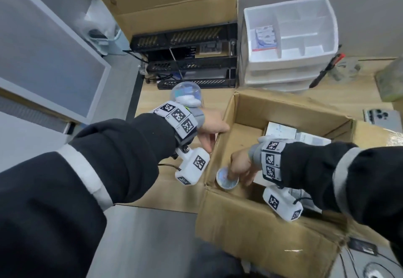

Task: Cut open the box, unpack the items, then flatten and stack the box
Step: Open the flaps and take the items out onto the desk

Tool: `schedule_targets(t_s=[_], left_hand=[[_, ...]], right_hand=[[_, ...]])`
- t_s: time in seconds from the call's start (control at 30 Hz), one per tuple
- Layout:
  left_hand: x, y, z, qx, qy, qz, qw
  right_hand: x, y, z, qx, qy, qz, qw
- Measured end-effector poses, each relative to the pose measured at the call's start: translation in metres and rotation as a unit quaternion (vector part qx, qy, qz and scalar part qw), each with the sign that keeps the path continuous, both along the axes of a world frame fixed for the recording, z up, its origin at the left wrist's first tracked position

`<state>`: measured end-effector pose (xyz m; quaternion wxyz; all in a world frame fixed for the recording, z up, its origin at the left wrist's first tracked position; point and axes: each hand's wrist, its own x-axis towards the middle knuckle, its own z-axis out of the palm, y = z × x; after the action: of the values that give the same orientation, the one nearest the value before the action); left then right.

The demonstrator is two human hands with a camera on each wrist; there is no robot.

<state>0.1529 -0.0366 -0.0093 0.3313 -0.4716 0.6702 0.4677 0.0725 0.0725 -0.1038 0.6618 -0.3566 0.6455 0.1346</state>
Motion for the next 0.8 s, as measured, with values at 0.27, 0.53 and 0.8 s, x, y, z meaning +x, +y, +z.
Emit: schedule_targets(t_s=[0.27,0.53,0.8], left_hand=[[0.005,0.001,-0.007,0.070,-0.016,0.074,0.995],[0.007,-0.003,-0.004,0.072,-0.020,0.075,0.994],[0.007,-0.005,-0.006,0.072,-0.043,0.070,0.994]], right_hand=[[0.004,0.003,-0.015,-0.002,-0.008,-0.007,1.000],[-0.005,-0.001,-0.008,-0.003,-0.011,0.007,1.000],[-0.064,-0.025,0.060,-0.045,-0.083,-0.097,0.991]])
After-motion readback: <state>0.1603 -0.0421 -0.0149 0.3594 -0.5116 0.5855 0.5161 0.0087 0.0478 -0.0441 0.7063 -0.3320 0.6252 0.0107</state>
